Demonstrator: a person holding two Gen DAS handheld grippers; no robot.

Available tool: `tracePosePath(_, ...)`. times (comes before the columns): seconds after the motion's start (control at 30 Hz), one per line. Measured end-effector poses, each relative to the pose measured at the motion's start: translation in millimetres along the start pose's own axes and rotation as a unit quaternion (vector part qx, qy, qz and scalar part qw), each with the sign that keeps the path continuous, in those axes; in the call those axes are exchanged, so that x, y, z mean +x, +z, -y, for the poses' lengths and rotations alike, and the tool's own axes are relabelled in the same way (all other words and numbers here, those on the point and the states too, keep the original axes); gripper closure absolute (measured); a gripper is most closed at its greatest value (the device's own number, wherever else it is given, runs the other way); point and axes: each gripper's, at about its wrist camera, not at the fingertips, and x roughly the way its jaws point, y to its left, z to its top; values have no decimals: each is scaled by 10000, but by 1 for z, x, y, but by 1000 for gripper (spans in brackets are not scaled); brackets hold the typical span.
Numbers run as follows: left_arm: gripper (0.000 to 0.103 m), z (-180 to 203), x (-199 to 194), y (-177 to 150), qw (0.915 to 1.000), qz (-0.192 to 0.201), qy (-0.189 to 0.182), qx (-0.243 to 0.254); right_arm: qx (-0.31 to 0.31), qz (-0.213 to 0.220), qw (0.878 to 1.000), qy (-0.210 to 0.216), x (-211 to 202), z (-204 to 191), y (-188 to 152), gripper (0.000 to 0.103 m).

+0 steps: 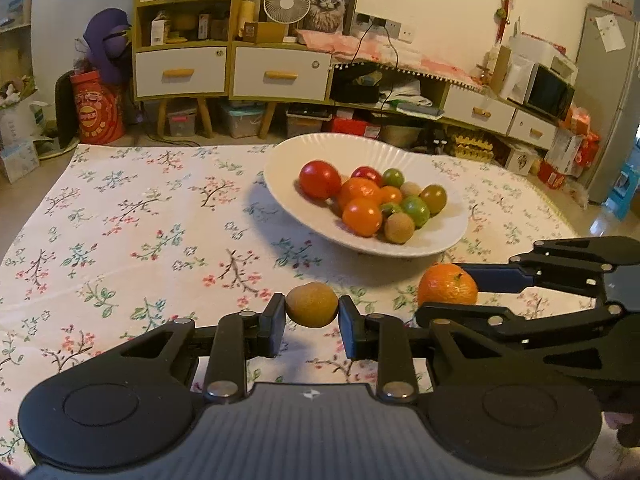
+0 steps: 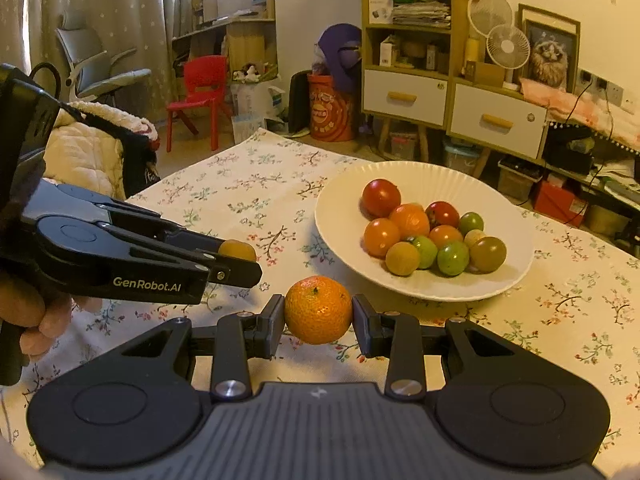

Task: Organize fruits
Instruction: 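Carry the brown fruit and mandarin over the white plate and open both tools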

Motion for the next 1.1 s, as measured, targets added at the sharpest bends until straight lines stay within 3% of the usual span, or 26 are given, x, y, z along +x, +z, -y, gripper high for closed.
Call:
tracePosePath(0.2, 80, 1, 5, 19, 9997, 174, -114, -156, 101, 116, 9998, -115, 3, 13, 10, 70)
tracePosePath(0.63, 80, 23, 50, 75, 9977, 442, -311, 404, 349, 244, 9972, -614, 31, 66, 37, 70)
tracePosePath(1.1, 80, 21, 109, 107, 9970, 229, -178, 721, 418, 140, 9950, -891, 62, 105, 48, 70)
